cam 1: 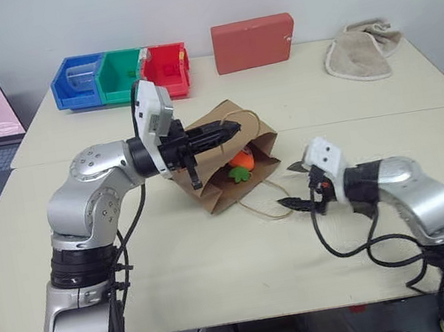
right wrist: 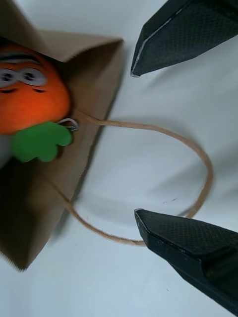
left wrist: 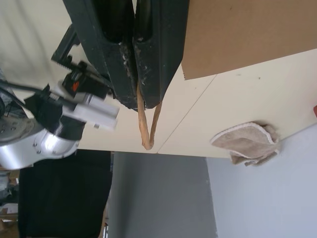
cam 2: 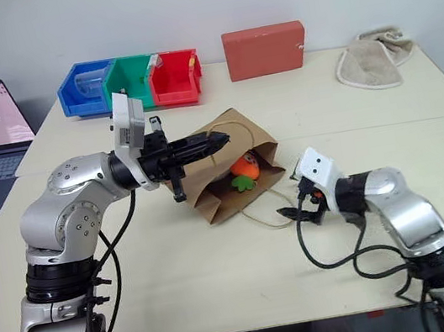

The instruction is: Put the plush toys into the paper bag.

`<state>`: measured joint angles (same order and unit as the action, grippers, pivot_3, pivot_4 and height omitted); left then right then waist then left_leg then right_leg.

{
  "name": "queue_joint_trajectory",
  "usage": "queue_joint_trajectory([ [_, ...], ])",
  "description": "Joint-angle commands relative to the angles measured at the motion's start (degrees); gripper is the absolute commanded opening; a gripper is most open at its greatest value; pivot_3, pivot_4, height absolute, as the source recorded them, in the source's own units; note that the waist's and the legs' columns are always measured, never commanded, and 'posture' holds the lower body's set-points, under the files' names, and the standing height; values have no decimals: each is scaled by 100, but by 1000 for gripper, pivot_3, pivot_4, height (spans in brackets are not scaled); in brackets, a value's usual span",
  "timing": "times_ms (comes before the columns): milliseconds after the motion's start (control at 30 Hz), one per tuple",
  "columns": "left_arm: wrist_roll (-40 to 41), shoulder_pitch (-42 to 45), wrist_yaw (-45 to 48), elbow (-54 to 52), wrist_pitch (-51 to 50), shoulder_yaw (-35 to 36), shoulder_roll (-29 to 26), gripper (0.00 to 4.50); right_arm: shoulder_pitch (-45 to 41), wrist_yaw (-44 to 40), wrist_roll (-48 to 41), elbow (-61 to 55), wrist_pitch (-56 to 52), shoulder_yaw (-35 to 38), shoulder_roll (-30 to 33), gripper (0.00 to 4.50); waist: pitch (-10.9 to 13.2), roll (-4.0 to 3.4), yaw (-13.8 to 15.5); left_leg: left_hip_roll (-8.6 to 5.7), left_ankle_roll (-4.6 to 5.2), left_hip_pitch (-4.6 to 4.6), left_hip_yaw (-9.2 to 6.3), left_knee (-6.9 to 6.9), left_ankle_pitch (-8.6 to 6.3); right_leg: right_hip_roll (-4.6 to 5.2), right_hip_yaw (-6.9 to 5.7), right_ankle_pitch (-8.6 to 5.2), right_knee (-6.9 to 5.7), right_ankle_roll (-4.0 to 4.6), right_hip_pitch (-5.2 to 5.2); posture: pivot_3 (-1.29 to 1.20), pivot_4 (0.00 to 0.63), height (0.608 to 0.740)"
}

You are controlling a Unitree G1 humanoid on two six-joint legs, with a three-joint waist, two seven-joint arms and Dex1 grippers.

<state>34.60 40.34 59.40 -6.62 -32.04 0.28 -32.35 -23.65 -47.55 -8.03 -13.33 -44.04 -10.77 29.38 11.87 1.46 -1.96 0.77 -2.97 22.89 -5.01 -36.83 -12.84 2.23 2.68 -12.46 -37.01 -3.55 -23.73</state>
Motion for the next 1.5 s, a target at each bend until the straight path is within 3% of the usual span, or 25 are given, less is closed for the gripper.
queue_joint_trajectory([
  [33, 17, 22, -35, -250, 68, 91, -50, 0, -193, 76, -122, 297, 17, -1, -135, 3593, 0, 0, 7, 0, 0, 1, 0, 0, 0, 0, 0, 0, 2, 0, 0, 0, 150, 740],
  [367, 49, 36, -74, -233, 34, 180, -107, 0, -417, 112, -371, 522, -146, 58, -343, 30, 0, 0, 4, 0, 0, 0, -2, 2, 0, 0, -2, 0, 0, 0, 0, 0, 150, 740],
  [600, 80, 313, -48, 30, 43, 304, -190, 0, -511, 54, -1339, -24, -1175, 824, -165, 30, 0, 0, 9, 0, 0, 2, -2, 1, 0, 0, -1, 0, 1, -1, -1, 0, 150, 740],
  [967, -223, 1599, 470, 1606, 663, 179, 115, 0, -1345, 171, -3594, -1079, -4112, 3132, 705, 30, 0, -1, 26, -1, 1, 5, -6, 2, -1, -1, -8, 0, 3, 0, -1, 0, 150, 740],
  [1167, -653, 2234, 833, 2972, 1292, 19, 505, 0, -1850, 558, -3776, -657, -4628, 3465, 736, 30, 1, -1, 19, -1, 2, 5, -2, 4, -1, -1, -4, 0, 3, 0, -3, 0, 150, 740],
  [1300, -1001, 2408, 958, 3583, 1625, -104, 668, 0, -2040, 1165, -3503, -336, -4615, 3463, 291, 30, 0, -1, -7, 0, 2, 7, 0, 11, -1, -1, -2, -1, 3, 0, -10, 0, 150, 740],
  [1400, -1004, 2394, 1104, 3556, 1444, -100, 603, 628, -2195, 1289, -3627, -290, -4590, 3559, 193, 646, 2, -2, 0, 0, 2, 23, 2, 13, -1, -1, 2, 0, -8, 1, -34, 0, 150, 740],
  [1500, -1036, 2329, 1225, 3447, 1477, -49, 431, 1484, -2560, 1315, -3726, -123, -4592, 3639, 292, 1637, 3, -5, -9, -1, 2, 45, 1, 11, 0, -1, 1, 6, -7, 9, -52, 0, 150, 740],
])
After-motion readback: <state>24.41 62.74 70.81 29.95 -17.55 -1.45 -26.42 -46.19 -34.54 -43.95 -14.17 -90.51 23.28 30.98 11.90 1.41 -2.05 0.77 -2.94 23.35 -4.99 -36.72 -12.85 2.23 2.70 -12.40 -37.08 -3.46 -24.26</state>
